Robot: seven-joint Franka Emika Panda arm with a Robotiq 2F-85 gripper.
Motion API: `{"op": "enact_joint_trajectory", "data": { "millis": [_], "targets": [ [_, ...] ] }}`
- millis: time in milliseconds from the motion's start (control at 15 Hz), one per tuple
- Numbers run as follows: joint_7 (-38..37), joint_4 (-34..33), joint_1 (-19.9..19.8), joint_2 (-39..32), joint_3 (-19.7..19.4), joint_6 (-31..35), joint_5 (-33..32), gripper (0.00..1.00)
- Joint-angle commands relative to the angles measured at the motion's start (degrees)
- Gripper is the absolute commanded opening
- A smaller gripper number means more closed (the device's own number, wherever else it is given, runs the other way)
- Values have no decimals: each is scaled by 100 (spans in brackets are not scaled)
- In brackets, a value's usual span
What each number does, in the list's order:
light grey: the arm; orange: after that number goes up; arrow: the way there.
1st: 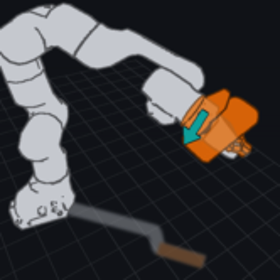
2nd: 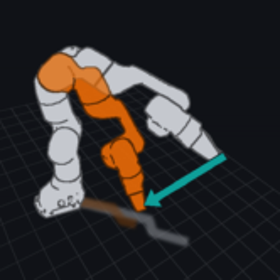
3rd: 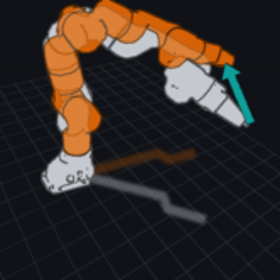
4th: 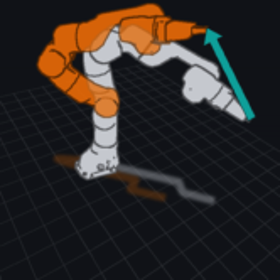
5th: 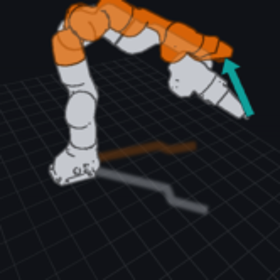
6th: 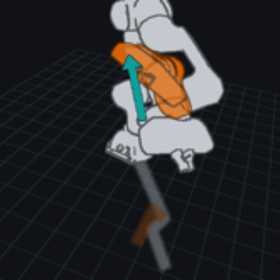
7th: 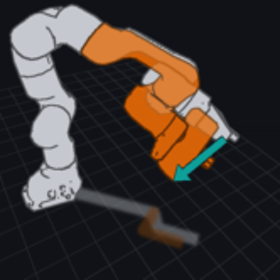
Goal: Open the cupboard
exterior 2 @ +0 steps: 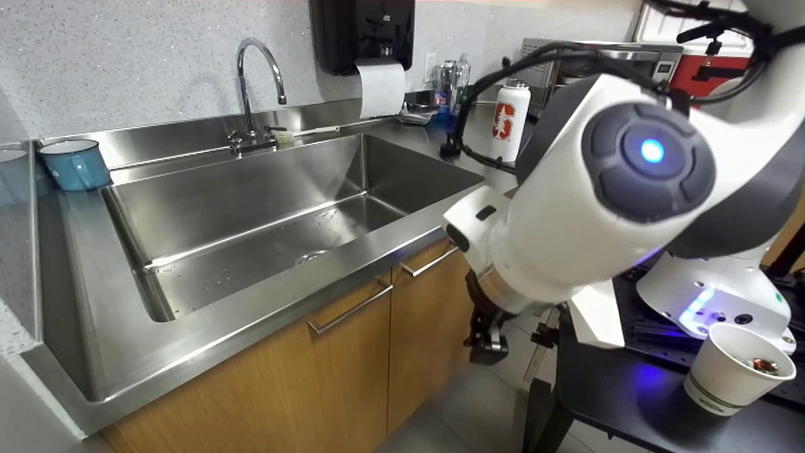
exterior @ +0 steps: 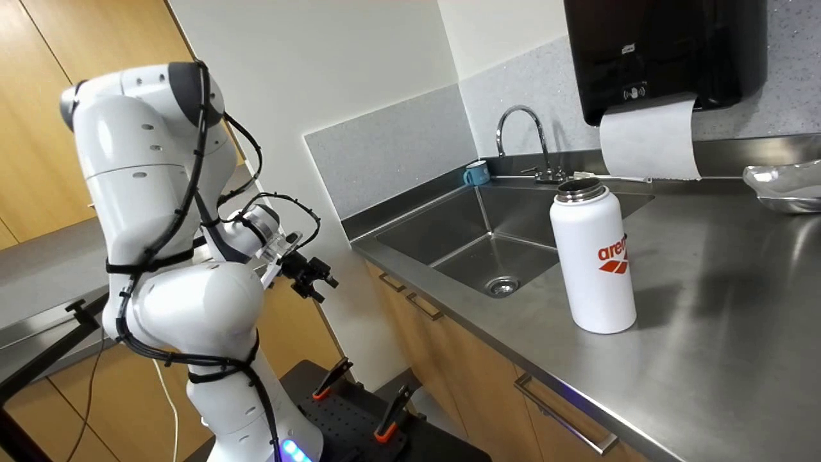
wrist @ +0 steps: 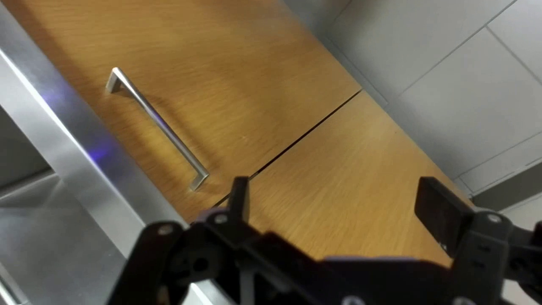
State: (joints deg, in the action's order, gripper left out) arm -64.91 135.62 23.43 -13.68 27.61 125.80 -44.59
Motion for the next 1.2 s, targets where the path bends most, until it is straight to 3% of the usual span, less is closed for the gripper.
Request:
{"op": "enact_joint_trajectory", "data": {
  "millis": [0,267,533,733,1133],
  "targets": [
    [-1064,-1057,855,-1440,-575,-881,-735,100],
    [-1396,-2049,1628,-2627,-1081,-1530,-1243,100],
    [-1259,-2477,2162,-3178,-1479,-2007,-2201,100],
    [-1087,-2273,2075,-3136,-1454,-1992,-2740,100],
    [-1218,-2347,2001,-3259,-1360,-1967,-2732,100]
  ]
}}
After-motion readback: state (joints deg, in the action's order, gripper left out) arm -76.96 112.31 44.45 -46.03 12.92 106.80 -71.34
